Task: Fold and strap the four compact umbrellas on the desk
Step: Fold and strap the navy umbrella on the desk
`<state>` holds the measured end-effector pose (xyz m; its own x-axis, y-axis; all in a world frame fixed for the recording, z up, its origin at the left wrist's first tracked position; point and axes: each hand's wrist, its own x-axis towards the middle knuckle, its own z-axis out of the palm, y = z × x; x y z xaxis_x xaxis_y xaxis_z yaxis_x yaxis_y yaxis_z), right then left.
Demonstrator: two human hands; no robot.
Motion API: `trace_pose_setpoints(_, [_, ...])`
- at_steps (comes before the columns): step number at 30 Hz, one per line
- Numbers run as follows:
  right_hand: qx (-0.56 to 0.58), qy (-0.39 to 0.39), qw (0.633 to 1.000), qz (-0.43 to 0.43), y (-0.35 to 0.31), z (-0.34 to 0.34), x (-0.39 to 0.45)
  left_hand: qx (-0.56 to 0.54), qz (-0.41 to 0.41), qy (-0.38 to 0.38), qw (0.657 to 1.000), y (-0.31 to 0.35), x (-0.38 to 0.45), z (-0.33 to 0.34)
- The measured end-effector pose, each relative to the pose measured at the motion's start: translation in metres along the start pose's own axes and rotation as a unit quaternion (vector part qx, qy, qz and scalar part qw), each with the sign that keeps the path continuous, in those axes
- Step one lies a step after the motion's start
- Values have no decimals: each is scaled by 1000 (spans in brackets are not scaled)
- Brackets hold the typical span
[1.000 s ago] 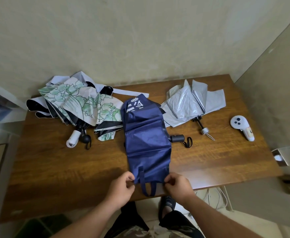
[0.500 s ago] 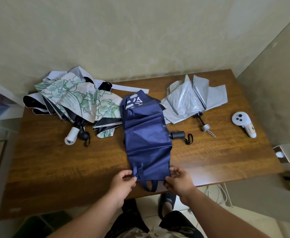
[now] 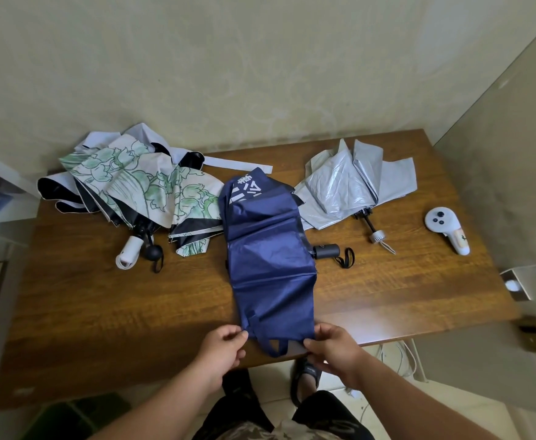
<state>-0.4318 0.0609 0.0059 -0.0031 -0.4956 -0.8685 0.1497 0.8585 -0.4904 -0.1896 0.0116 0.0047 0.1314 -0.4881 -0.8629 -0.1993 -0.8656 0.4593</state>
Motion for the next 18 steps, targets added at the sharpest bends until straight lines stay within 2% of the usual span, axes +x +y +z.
trace_pose_setpoints(3, [-15, -2, 999, 31, 2, -4, -4, -31, -11, 2, 999, 0, -7, 8])
trace_pose_setpoints(5, [-12, -7, 1000, 27, 0, -1, -6, -82, -45, 0, 996, -3, -10, 15])
trace_pose_setpoints(8, [-10, -3, 1000, 0, -2, 6, -8, -78, -69, -18, 994, -11, -17, 26])
trace_pose_setpoints(14, [-12, 37, 999, -17, -4, 7, -5, 75, -58, -57, 994, -29, -27, 31])
trace_pose_setpoints(16, [-17, 36, 999, -14, -5, 7, -6, 138, -46, -127, 981, -40, -26, 20])
trace_pose_setpoints(18, [-26, 38, 999, -12, -6, 6, -6, 249, -35, -213, 944, -48, -25, 2])
